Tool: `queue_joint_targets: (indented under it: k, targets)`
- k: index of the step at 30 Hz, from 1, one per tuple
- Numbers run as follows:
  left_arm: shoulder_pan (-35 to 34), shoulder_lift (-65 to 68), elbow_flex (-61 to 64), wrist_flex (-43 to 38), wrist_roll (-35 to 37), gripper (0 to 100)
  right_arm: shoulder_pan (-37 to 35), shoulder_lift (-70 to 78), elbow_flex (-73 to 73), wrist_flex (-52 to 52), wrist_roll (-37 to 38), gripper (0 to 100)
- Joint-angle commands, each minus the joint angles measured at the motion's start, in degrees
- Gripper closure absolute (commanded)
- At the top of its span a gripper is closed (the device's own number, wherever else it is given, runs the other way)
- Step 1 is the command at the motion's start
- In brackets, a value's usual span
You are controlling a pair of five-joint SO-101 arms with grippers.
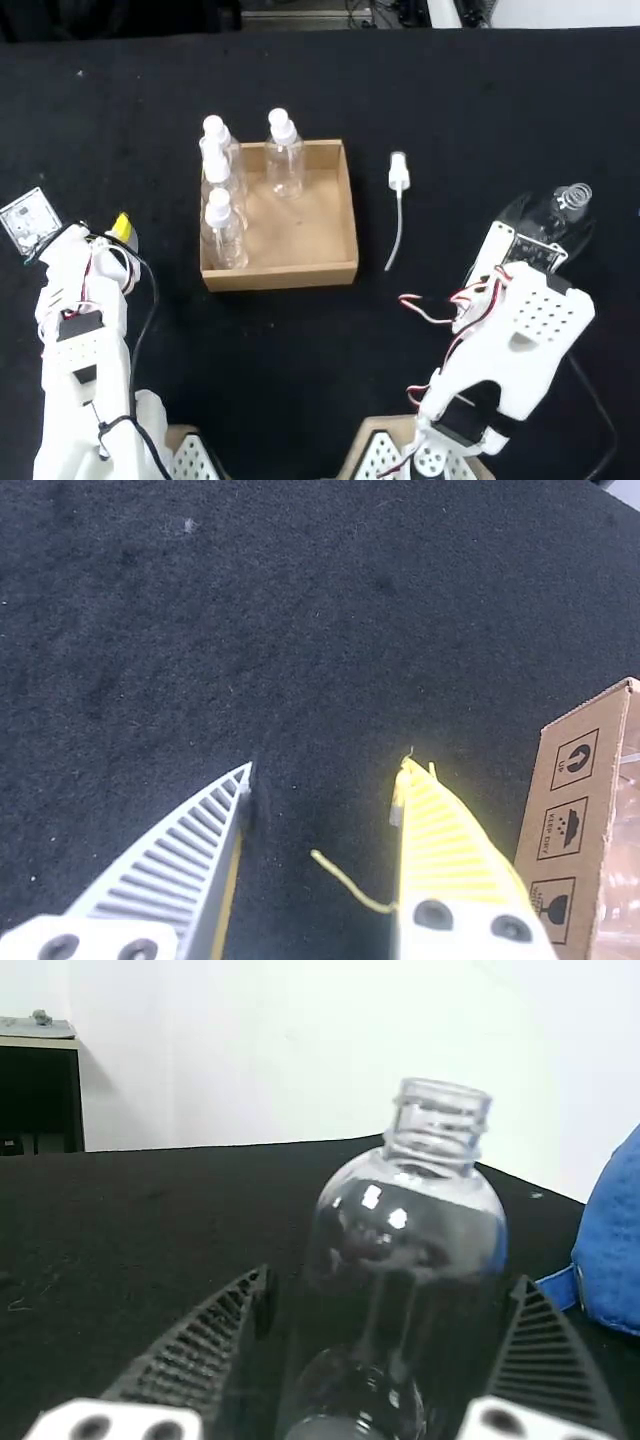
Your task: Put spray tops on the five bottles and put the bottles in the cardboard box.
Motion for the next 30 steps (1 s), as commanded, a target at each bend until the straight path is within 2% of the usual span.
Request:
queue_joint_targets:
  k: [1,7,10,16,22,26,30]
  targets:
    - [0.7,-0.6,-0.4,-1.3,-0.4,80,1.3,-7.3,2.9,-1.7,0.4,67.9]
    - [0.7,-0.6,-0.4,-1.3,-0.4,80,0.9,-28.4,16.5,-0.6,0.4,67.9]
    - [0.7,-0.6,-0.4,-1.3,-0.4,80,1.1,-40.0,18.7,6.2,0.4,68.0]
    - [0.7,-0.4,-0.4,-1.3,-0.4,80,1.1,-62.2,14.8,33.8,0.4,68.4]
    - [0.7,-0.4,-0.3,-1.3,-0.4,80,-2.1,-79.1,3.8,70.9,0.4,68.4]
    - [0.7,-0.4,-0.3,-1.3,-0.4,80,-8.2,-82.1,-7.3,90.5,0.4,68.5]
    - [0.7,-0.2,-0.3,-1.3,-0.4,80,-16.2,-79.0,-18.4,108.7,0.5,68.5]
